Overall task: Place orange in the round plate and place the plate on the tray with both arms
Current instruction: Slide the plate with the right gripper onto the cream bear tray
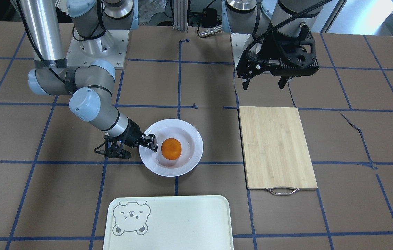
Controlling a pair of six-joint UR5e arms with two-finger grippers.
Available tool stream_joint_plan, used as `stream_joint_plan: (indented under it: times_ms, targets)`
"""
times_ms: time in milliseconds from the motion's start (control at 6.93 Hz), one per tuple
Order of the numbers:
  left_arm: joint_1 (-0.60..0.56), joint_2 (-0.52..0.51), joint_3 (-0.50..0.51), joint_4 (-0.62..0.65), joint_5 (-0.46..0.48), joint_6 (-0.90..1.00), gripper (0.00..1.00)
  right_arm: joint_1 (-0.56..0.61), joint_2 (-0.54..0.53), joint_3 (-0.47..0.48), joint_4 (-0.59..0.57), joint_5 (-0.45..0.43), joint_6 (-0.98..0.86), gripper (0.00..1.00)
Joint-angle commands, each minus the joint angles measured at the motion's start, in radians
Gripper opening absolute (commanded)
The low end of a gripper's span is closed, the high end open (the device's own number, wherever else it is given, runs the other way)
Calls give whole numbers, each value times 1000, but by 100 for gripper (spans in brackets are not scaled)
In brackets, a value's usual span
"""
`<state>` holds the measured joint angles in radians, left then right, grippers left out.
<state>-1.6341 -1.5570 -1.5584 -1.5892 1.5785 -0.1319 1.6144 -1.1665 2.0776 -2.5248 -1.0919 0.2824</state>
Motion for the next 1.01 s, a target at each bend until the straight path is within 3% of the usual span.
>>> stream_joint_plan:
  times_ms: [0, 433, 577, 866]
  targets:
    - [-1, 0, -2, 2, -5, -2, 100, 24, -5, -1, -44, -3, 17, 0]
    - [-1, 0, -2, 2, -2, -2, 100, 7, -45, -14, -55, 41, 32, 0]
    - [-1, 0, -2, 2, -2, -2, 100, 4, -41, -65, -54, 84, 41, 0]
    - [-1, 0, -2, 2, -2, -3, 100, 1, -1, -199, -46, 83, 92, 0]
